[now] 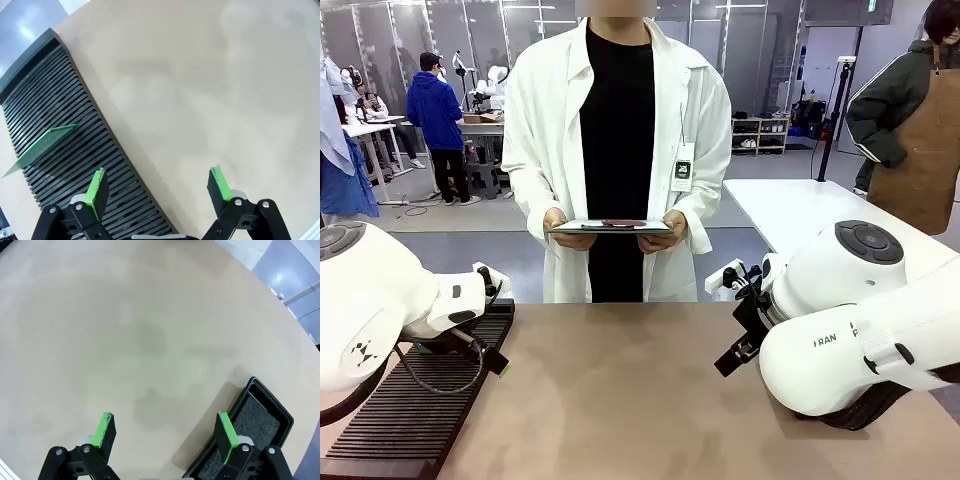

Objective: Inspect the PCB.
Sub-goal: Pick up the Blank PCB and present it to the human.

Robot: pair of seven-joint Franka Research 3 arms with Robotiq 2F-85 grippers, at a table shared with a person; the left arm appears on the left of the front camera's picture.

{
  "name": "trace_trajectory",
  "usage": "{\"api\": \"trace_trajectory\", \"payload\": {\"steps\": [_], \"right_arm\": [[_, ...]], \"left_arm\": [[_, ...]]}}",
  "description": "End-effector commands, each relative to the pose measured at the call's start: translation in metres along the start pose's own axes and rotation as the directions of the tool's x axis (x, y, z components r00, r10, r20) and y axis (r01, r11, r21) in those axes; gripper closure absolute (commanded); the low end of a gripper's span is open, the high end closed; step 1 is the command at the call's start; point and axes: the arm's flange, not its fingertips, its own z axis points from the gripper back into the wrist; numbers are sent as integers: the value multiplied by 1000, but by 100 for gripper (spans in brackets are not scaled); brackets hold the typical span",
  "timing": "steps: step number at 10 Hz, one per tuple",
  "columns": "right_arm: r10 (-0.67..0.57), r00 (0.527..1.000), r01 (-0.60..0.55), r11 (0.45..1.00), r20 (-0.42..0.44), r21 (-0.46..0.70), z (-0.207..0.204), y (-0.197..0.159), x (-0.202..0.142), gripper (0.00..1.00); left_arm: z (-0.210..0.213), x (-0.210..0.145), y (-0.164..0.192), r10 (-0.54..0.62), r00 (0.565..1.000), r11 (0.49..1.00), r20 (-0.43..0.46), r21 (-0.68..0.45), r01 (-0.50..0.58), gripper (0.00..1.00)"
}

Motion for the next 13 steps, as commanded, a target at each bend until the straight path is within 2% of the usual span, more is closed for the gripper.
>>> {"api": "trace_trajectory", "payload": {"steps": [1, 12, 13], "right_arm": [[0, 1000, 0, 1000, 0, 0, 0, 0, 0, 0], [2, 1000, -2, 1000, 0, 0, 0, 0, 0, 0], [-28, 999, 26, 998, 25, 54, 11, -9, 9, 0]], "left_arm": [[0, 0, 0, -1, 1000, 1000, 0, 0, 1, 0], [0, 0, 0, -1, 1000, 1000, 0, 0, 1, 0], [13, 6, 3, -9, 999, 999, -35, -38, 7, 0]]}}
